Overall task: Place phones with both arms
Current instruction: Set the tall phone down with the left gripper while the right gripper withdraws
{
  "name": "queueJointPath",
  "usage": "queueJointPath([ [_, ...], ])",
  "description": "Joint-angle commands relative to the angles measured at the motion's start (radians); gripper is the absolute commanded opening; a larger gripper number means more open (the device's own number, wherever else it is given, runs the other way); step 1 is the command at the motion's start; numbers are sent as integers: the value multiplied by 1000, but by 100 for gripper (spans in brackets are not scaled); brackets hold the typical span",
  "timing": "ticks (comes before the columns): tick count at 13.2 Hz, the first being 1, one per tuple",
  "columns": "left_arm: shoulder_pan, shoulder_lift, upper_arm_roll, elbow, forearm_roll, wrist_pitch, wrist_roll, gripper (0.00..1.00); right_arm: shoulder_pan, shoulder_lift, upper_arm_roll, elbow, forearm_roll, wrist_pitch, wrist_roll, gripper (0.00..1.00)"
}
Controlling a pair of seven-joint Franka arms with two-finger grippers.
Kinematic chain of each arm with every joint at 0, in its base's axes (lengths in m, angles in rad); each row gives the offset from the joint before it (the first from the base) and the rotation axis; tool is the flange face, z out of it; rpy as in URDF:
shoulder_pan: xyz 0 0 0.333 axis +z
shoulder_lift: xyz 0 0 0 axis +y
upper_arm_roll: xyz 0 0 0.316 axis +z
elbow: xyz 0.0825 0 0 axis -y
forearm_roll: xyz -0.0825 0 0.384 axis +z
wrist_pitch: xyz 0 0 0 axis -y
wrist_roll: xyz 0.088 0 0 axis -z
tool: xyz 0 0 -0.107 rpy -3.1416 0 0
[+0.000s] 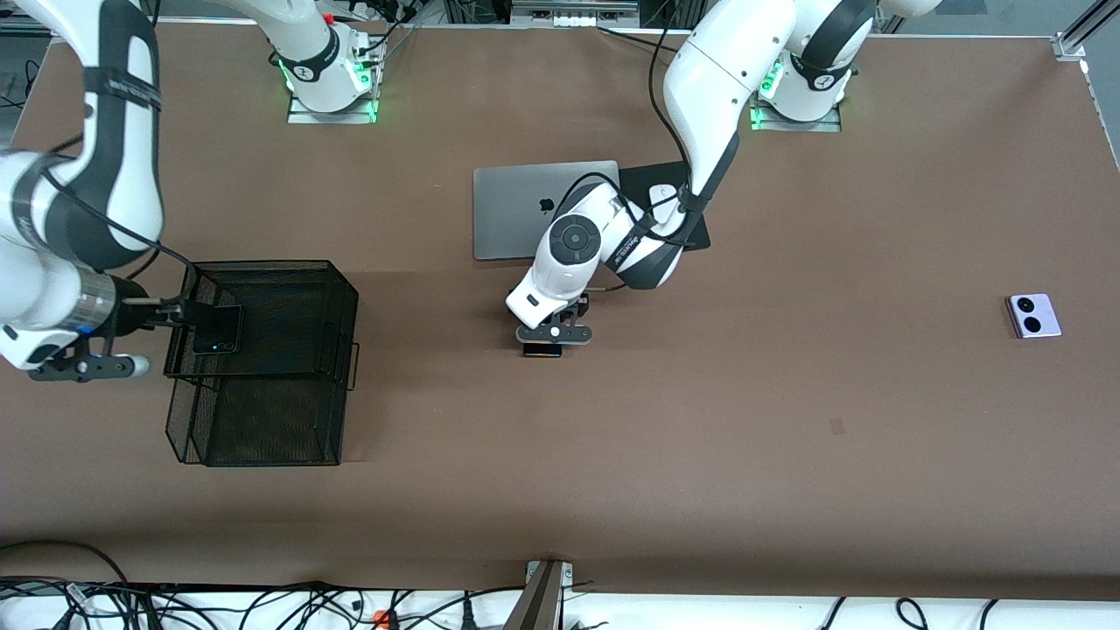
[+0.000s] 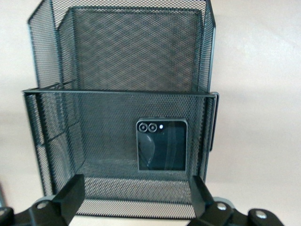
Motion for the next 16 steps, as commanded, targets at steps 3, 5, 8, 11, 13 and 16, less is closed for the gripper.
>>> queueJointPath([
  [3,-23,-11,19,26,-12,-13,5,100,9,-60,-5,23,-25,-52,29,100],
  [5,-7,-57,31,25,-12,-74,5,100,10,-81,2,23,-42,-75,75,100],
  [8,60,-188,86,25,-7,-309,14,100,21,-109,29,24,-80,-78,110,100],
  [11,190,-299,108,25,16,-562,67,100,27,-124,87,24,-94,-78,193,100],
  [13,310,-346,106,28,31,-664,156,100,27,-132,182,41,-128,-76,286,100],
  [16,404,-382,106,19,199,-779,259,100,27,-117,366,76,-161,-61,533,100],
])
